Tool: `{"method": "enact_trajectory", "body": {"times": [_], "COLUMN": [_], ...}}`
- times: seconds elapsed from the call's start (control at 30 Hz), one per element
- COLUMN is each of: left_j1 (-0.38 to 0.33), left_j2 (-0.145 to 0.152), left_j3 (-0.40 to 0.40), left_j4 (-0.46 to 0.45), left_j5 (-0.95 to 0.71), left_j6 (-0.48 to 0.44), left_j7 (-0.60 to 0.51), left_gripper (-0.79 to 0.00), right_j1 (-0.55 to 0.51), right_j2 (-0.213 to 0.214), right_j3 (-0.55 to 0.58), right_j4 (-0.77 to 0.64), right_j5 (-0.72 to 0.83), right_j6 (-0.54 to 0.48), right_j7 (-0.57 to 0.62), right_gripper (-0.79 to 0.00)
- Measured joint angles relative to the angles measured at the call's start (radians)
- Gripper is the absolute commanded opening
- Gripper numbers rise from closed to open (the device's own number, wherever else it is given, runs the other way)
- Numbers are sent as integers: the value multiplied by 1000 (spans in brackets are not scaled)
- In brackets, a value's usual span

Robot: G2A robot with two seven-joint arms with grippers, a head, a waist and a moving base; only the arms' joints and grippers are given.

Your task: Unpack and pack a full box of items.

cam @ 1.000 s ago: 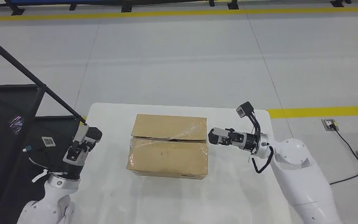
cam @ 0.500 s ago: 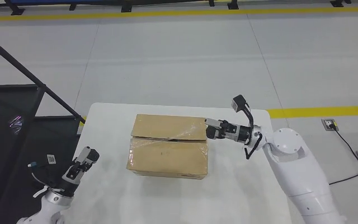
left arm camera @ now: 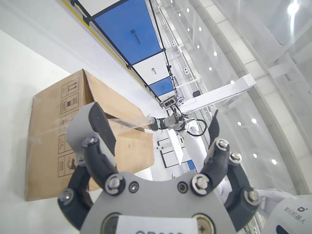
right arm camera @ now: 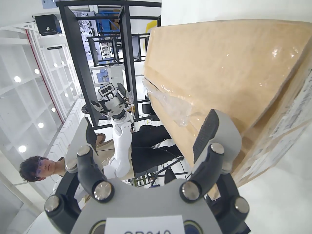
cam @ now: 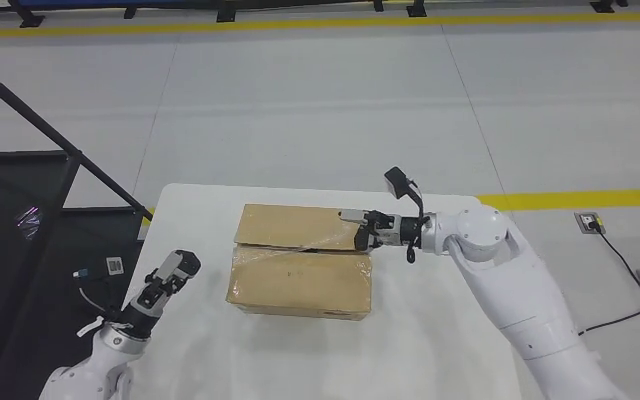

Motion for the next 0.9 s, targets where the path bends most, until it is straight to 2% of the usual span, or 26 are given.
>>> {"method": "enact_trajectory", "body": {"times": [0.1, 0.13, 0.17, 0.2, 0.27, 0.37, 0.43, 0.53, 0.63, 0.8, 0.9], "left_j1": [-3, -4, -4, -4, -3, -2, -2, -9, -20, -60, -101], "left_j2": [0, 0, 0, 0, 1, 1, 1, 2, 2, 3, 5], "left_j3": [3, 2, 1, -1, -4, -8, -10, -7, 2, 35, 55], "left_j4": [-1, -1, -2, -2, -4, -8, -11, -14, -19, -5, 32], "left_j5": [-2, -6, -9, -15, -22, -20, -19, -20, -25, -70, -114], "left_j6": [0, -1, -1, -1, -2, -5, -4, 6, 18, 51, 74], "left_j7": [-3, -4, -6, -9, -13, -18, -18, -21, -34, -98, -166], "left_gripper": [0, 0, 0, 0, 0, 0, 0, 0, 0, 0, 0], "right_j1": [16, 21, 25, 29, 34, 40, 41, 38, 29, 5, -13], "right_j2": [-4, -6, -7, -8, -10, -12, -14, -13, -10, -4, -1], "right_j3": [-21, -28, -33, -39, -44, -50, -53, -52, -46, -36, -32], "right_j4": [9, 12, 14, 17, 22, 32, 33, 28, 13, -29, -60], "right_j5": [-32, -41, -48, -54, -58, -66, -68, -72, -81, -104, -116], "right_j6": [10, 16, 18, 19, 19, 20, 20, 18, 22, 40, 57], "right_j7": [-14, -17, -20, -22, -23, -30, -30, -30, -36, -54, -69], "right_gripper": [-105, -175, -385, -443, -480, -613, -668, -683, -757, -742, -767]}}
